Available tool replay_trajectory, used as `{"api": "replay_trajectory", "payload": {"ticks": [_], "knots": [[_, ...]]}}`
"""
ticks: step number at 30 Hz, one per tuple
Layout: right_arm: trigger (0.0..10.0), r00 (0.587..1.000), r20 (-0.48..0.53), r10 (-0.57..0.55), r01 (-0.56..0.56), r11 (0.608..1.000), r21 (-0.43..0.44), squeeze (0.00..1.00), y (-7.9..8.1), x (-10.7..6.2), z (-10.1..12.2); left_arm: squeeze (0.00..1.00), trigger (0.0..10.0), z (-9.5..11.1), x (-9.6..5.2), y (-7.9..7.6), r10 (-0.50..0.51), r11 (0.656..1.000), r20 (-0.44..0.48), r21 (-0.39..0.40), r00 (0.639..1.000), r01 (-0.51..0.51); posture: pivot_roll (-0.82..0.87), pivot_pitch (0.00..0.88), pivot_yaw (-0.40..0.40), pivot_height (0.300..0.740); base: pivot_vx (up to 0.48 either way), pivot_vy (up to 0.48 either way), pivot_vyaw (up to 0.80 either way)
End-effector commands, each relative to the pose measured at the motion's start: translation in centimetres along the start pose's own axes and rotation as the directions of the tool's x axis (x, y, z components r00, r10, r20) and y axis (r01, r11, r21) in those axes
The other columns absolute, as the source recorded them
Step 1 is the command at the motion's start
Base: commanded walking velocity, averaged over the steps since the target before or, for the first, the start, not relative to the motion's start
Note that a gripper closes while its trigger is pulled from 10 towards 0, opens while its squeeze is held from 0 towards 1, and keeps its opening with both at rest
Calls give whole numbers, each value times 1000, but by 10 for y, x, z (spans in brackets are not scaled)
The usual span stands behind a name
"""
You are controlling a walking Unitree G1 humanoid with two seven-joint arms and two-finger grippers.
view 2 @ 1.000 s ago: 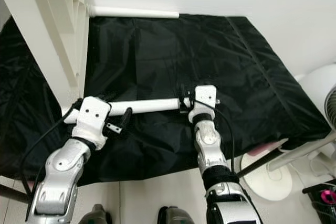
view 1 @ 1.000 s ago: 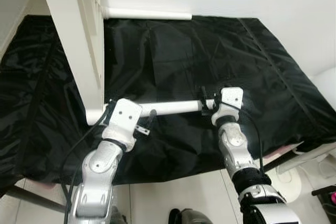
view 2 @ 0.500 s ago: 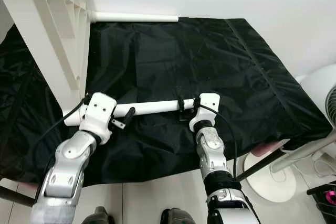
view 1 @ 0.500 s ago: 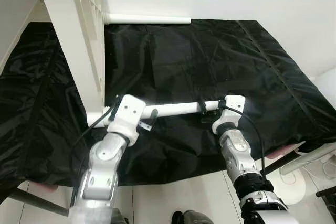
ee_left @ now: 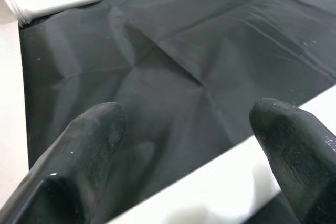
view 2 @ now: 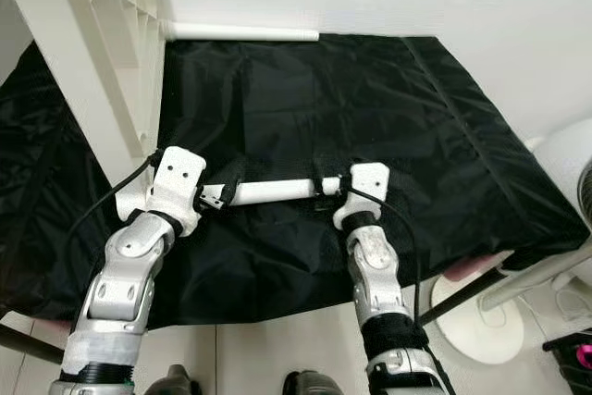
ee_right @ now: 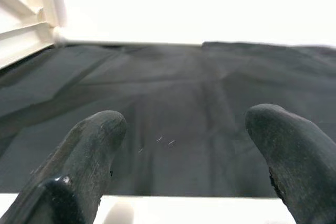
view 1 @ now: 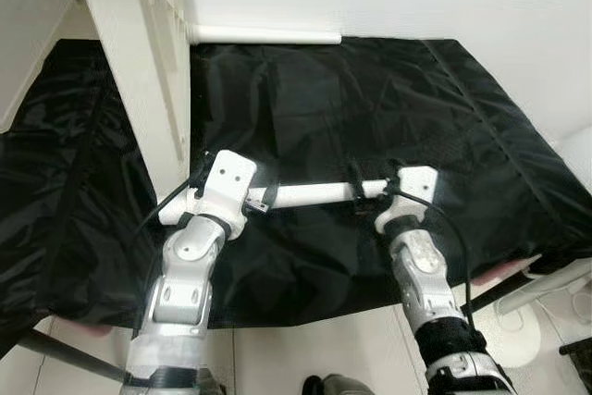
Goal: Building children table
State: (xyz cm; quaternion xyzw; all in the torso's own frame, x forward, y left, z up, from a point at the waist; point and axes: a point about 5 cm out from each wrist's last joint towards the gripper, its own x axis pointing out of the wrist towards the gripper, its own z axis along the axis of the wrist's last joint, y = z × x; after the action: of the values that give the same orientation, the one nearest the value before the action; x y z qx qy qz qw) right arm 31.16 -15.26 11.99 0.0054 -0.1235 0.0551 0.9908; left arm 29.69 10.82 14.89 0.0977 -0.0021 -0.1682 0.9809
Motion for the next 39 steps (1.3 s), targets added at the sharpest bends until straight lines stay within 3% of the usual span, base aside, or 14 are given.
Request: {"api": "replay_trajectory", "payload": {"ticks": [1, 12, 21, 31, 39], "knots": [[10000, 1000, -22, -16, 15, 1000, -18, 0, -2, -4, -3, 0, 10000, -3, 1, 6, 268, 962, -11, -53, 963, -268, 11, 6, -39, 740, 0, 0, 0], [10000, 999, -30, -39, 38, 999, -34, 0, -3, -8, -4, 0, 10000, 1, 5, 9, 278, 959, 14, -55, 960, -277, 15, 5, -33, 740, 0, 0, 0], [10000, 998, -15, -58, 57, 997, -58, 0, -4, -3, 2, 0, 10000, 0, 7, 11, 184, 981, 41, -66, 982, -181, -4, 31, -52, 740, 0, 0, 0], [10000, 997, -21, -72, 70, 995, -75, 0, -7, 0, 4, 0, 10000, 0, 10, 9, 192, 980, 38, -56, 981, -190, 7, 32, -52, 740, 0, 0, 0], [10000, 996, -39, -79, 75, 993, -90, 0, -7, -3, 1, 0, 10000, 2, 10, 19, 231, 972, 40, -50, 972, -229, 5, 35, -49, 740, 0, -255, 0]]}}
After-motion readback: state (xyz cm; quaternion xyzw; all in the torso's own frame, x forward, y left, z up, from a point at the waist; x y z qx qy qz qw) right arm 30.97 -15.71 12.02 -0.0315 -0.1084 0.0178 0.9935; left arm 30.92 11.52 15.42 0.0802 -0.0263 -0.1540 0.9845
